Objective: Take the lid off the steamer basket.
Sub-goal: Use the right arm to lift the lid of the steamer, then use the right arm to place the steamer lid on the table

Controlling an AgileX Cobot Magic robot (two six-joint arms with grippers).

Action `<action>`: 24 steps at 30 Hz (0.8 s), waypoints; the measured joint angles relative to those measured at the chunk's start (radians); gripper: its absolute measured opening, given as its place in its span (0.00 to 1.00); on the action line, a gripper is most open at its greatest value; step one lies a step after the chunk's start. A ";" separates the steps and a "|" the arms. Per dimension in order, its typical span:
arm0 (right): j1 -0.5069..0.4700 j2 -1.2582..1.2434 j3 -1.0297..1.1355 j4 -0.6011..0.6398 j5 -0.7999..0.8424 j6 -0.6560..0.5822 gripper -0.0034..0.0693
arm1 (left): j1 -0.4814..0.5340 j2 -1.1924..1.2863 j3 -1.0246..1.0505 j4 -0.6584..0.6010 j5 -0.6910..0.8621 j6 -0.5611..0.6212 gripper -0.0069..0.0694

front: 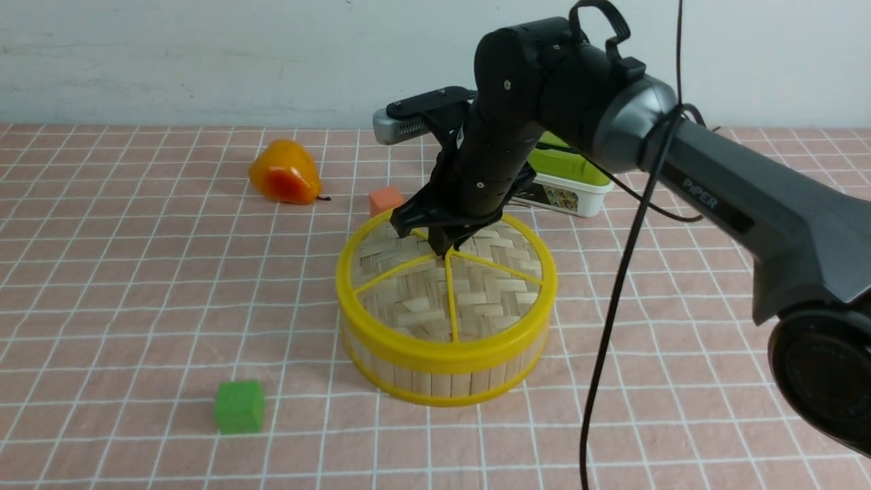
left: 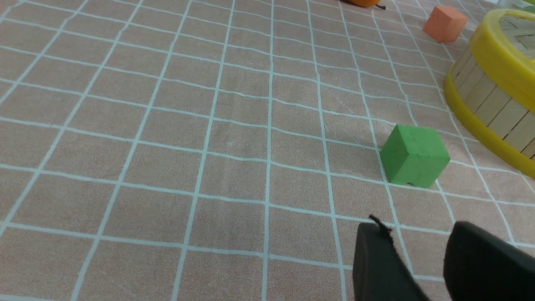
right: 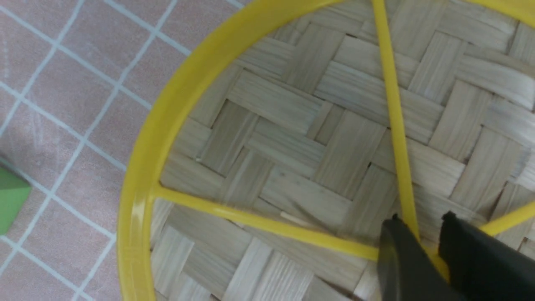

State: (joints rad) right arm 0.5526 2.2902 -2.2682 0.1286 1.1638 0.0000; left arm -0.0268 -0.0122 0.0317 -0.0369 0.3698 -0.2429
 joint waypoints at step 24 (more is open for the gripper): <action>-0.369 -0.642 0.402 -0.019 0.101 -0.129 0.15 | 0.000 0.000 0.000 0.001 0.000 0.000 0.40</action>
State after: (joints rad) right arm 0.1836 1.6482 -1.8664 0.1093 1.2649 -0.1289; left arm -0.0268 -0.0122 0.0317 -0.0359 0.3698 -0.2429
